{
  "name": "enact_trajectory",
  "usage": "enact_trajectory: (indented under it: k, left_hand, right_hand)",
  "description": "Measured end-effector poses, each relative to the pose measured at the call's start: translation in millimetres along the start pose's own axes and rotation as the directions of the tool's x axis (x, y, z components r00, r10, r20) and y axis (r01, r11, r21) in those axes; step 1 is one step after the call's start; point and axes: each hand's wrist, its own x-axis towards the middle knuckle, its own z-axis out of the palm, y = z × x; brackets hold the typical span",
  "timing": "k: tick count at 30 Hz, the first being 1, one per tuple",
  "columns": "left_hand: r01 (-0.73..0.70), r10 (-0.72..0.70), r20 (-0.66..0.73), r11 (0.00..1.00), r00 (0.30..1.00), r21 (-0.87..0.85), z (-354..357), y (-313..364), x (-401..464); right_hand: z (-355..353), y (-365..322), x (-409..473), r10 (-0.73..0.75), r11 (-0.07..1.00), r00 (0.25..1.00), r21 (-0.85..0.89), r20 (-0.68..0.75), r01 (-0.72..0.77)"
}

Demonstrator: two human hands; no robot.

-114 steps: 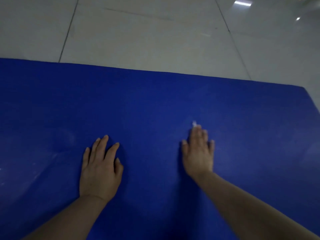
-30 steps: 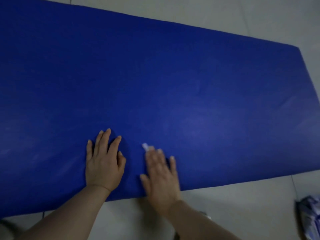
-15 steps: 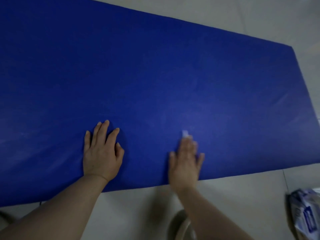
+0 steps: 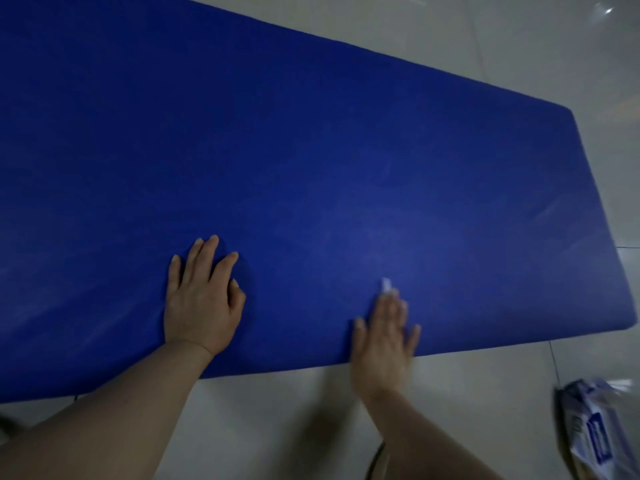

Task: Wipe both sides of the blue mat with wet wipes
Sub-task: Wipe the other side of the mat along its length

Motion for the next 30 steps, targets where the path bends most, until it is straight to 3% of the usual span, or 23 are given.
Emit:
enact_trajectory:
  k: [2,3,6,8,10,12,15,18,21,24,26,28,30]
  left_hand:
    - [-0.007,0.007,-0.007,1.000,1.000,0.007,-0.9,0.2,0.2]
    - [-0.008,0.008,-0.001,1.000,1.000,0.006,-1.1,0.5,0.6]
    - [0.002,-0.002,0.016,1.000,1.000,-0.009,-1.1,0.3,1.0]
    - [0.002,-0.001,0.015,1.000,1.000,-0.004,-1.3,-0.7,0.4]
    - [-0.001,0.001,0.024,1.000,1.000,-0.001,-1.2,-1.3,0.4]
    - [-0.007,0.007,0.024,1.000,1.000,0.001,-1.6,-1.7,0.3]
    - [0.000,0.001,0.025,1.000,1.000,-0.004,-0.9,-0.3,-0.3]
    - [0.003,-0.003,-0.008,1.000,1.000,-0.003,1.7,0.5,-1.7]
    - [-0.034,0.032,-0.063,0.999,0.997,-0.027,5.5,6.6,-4.3]
    - [-0.092,0.084,-0.059,0.983,0.995,-0.161,15.0,47.2,-4.0]
    - [-0.057,0.049,-0.044,0.975,0.998,-0.215,22.1,77.5,-4.0]
    - [-0.002,-0.004,-0.028,0.979,1.000,-0.204,30.1,91.1,-2.6]
    - [0.004,-0.007,-0.029,0.992,1.000,-0.124,34.1,89.3,-1.4]
  right_hand:
    - [-3.7,15.6,0.0,0.115,0.993,0.993,-0.006,0.031,-0.114]
    - [-1.9,6.4,-5.0,0.084,0.996,0.996,0.007,0.025,-0.084]
    - [12.8,-55.0,-33.9,-0.215,0.977,0.975,-0.026,-0.050,0.214]
    - [19.2,-89.1,-51.1,-0.469,0.880,0.883,-0.082,-0.001,0.467]
    - [18.8,-87.5,-48.1,-0.580,0.805,0.814,-0.128,0.030,0.579]
    - [14.6,-56.2,-32.1,-0.521,0.843,0.853,-0.142,0.025,0.519]
    - [5.9,8.1,-4.2,-0.251,0.960,0.968,-0.133,-0.025,0.246]
    - [4.3,30.1,7.3,-0.062,0.995,0.998,-0.082,-0.019,0.060]
    - [8.7,-5.7,-1.7,-0.185,0.983,0.980,-0.025,-0.074,0.184]
    - [10.3,-39.8,-15.2,-0.449,0.893,0.893,-0.042,-0.031,0.448]
    - [7.0,-41.7,-13.7,-0.526,0.848,0.850,-0.065,0.003,0.526]
    - [4.6,-20.9,-0.2,-0.527,0.845,0.850,-0.115,-0.011,0.522]
    - [-1.9,14.1,19.2,-0.414,0.904,0.910,-0.122,-0.004,0.411]
